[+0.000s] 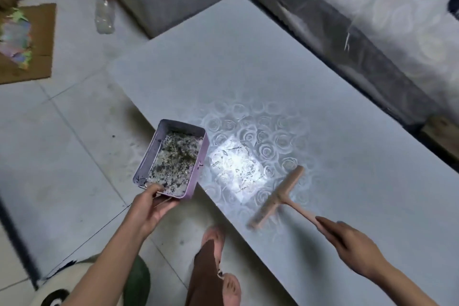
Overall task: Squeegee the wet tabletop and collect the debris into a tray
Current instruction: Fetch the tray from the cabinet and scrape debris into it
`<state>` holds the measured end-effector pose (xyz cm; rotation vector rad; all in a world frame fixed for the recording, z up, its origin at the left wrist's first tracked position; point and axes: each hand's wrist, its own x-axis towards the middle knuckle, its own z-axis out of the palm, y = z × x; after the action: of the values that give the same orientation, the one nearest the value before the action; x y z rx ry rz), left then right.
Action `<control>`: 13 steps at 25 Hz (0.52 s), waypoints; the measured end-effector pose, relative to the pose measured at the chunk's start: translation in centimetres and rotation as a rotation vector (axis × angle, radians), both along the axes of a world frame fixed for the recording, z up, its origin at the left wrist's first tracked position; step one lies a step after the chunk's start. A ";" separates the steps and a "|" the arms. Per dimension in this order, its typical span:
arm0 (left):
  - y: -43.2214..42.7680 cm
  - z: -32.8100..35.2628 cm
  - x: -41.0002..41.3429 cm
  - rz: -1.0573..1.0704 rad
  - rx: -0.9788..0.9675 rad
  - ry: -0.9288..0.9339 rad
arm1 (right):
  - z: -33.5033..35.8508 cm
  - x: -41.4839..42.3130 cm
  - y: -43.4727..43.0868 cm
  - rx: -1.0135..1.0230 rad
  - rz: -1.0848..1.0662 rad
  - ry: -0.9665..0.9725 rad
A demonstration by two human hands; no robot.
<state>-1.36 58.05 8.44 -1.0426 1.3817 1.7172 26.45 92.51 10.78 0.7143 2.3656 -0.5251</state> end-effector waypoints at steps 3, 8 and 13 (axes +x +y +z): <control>2.6 -2.3 -2.3 0.020 0.015 -0.012 | -1.9 -0.1 3.9 0.062 0.074 -0.068; 5.0 -5.2 -4.7 0.033 0.009 0.012 | -6.4 -8.1 3.1 -0.035 0.192 0.008; 4.6 -5.5 -5.4 0.062 -0.006 0.037 | -6.4 -14.8 3.7 -0.050 0.396 0.167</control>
<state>-6.75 62.63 2.94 -1.0722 1.3911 1.7867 11.61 96.18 4.43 0.1730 2.5493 -0.4816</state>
